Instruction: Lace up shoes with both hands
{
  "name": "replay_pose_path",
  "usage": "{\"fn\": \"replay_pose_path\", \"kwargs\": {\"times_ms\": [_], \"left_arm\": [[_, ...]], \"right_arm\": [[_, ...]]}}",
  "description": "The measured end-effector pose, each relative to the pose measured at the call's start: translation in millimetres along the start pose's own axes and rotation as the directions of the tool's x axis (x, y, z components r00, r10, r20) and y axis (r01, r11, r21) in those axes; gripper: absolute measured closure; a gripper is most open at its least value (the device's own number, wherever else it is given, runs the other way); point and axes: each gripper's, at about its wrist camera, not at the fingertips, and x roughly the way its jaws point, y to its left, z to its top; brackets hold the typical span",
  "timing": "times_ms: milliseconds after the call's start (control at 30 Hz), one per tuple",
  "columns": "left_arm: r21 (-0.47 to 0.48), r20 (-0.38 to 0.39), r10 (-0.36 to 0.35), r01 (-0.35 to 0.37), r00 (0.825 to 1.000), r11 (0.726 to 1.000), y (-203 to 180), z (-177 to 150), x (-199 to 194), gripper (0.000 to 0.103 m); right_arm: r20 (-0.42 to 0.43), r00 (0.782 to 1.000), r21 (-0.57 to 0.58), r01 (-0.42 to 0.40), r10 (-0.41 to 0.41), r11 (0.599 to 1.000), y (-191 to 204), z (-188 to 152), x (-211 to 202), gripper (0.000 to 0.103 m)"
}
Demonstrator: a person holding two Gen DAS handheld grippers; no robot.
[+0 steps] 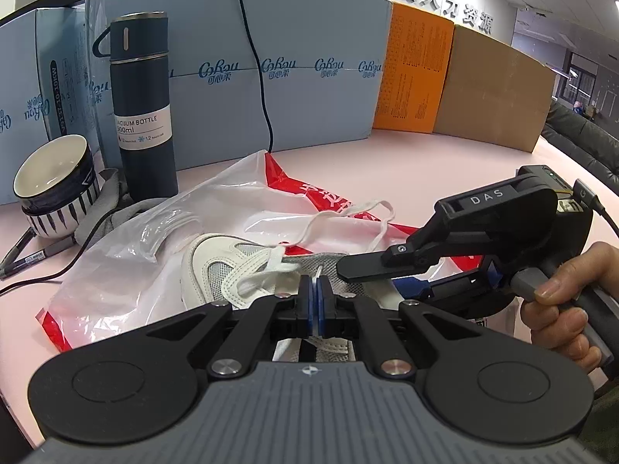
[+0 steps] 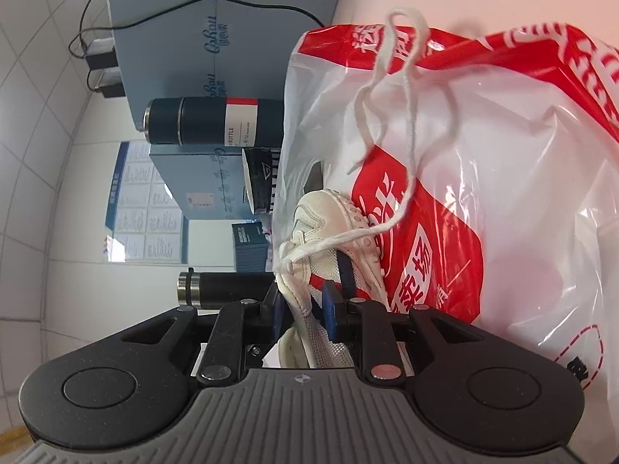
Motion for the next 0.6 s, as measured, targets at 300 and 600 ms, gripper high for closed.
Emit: {"fn": "replay_pose_path", "kwargs": {"times_ms": [300,600], "left_arm": [[-0.009,0.02,0.027,-0.027,0.999,1.0,-3,3,2,0.101],[0.039,0.067,0.09,-0.092,0.994,0.995,-21,-11,-42,0.054]], "right_arm": [[0.016,1.0,-0.24,0.019,-0.016,0.971,32,-4,-8,0.034],[0.073,0.997,-0.095,-0.031,0.038,0.995,26,5,-11,0.034]]}}
